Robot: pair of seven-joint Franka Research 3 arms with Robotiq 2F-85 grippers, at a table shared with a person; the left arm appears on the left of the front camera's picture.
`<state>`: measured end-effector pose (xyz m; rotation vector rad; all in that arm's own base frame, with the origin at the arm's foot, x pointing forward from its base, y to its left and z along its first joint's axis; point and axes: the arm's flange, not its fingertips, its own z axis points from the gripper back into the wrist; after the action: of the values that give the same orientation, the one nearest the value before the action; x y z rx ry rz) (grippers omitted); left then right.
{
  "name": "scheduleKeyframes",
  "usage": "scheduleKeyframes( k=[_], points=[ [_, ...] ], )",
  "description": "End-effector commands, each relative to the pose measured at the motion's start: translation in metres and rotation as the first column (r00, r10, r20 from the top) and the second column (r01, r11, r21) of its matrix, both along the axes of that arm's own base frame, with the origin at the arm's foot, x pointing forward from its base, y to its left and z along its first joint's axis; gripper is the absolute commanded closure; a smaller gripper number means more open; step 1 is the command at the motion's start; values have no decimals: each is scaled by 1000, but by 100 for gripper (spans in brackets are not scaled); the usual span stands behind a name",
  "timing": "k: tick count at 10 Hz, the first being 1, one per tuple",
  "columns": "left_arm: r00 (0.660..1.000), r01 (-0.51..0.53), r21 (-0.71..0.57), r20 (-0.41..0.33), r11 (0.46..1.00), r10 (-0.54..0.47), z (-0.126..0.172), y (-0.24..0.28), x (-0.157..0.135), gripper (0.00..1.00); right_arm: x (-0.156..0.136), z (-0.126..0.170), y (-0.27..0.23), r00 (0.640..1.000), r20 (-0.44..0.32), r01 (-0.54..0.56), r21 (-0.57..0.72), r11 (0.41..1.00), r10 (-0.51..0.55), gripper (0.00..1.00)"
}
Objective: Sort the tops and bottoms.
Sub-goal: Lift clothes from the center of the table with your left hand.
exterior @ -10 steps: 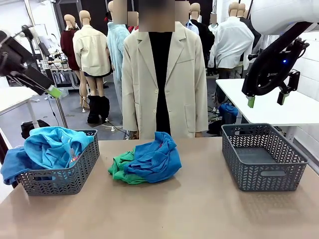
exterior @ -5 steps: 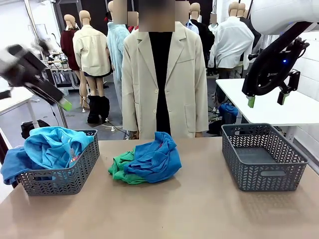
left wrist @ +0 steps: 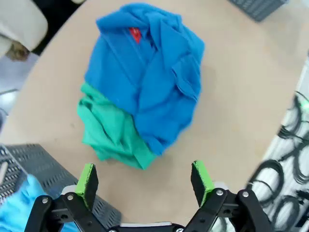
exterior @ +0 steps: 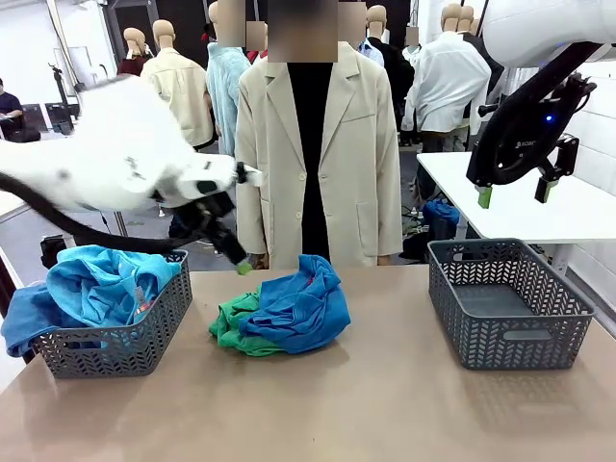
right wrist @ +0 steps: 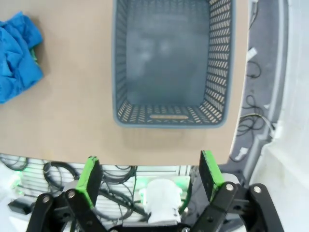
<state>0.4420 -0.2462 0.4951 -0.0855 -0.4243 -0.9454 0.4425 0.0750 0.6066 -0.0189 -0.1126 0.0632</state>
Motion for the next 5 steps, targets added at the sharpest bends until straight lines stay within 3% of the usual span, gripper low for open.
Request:
scheduleKeyframes(
  k=[1,3,4,5],
  points=[
    [990,-57,73,132,996,47,-12,-23,30,0,0,1,-2,1000,-8,-15,29,999,15,0],
    [987,-107,25,126,994,103,-16,-25,24,0,0,1,-2,1000,-8,-15,29,999,15,0],
    [995,-20,30,96,999,17,-19,-29,26,0,0,1,-2,1000,-8,-15,29,999,15,0],
    [995,-20,30,96,999,17,-19,-29,26,0,0,1,-2,1000,-8,-15,29,999,15,0]
  ],
)
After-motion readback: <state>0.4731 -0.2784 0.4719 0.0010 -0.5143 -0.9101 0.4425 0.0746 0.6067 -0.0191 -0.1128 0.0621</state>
